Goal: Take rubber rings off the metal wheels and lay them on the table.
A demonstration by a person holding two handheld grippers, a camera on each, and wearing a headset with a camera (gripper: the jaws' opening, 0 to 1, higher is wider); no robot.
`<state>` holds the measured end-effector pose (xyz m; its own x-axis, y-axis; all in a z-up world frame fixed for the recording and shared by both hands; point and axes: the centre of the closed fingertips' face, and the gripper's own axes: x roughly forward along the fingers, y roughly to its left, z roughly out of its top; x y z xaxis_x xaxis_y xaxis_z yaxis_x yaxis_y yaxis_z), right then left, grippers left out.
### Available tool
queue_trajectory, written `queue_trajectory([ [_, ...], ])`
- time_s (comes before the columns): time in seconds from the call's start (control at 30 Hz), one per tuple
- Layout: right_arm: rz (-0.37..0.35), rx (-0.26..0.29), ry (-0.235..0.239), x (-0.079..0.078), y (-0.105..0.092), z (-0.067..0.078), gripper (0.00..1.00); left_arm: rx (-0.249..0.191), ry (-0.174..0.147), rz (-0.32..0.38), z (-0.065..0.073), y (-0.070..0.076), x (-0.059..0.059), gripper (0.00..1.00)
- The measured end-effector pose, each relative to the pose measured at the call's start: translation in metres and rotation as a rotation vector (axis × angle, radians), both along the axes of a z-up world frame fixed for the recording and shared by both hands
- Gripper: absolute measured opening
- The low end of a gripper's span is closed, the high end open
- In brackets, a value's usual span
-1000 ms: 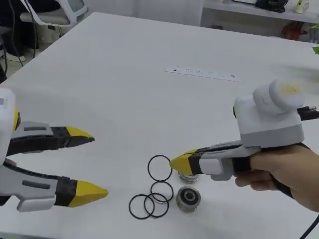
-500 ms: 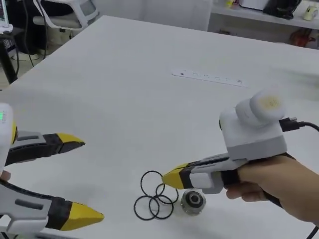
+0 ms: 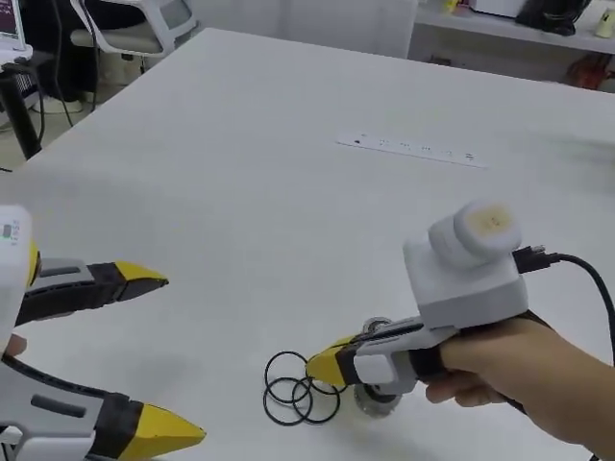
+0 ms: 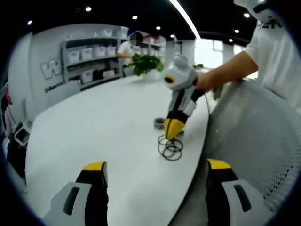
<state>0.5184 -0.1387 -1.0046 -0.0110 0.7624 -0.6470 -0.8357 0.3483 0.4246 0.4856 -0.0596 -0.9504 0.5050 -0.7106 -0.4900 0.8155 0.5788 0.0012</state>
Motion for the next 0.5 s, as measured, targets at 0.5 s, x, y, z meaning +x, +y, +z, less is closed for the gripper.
queue_trajectory([
  [0.5,0.024,-0.045,-0.094,0.0056,-0.0105,0.0024,0.12,-0.026,-0.004,0.021,0.0033,0.001,-0.0014,0.85],
])
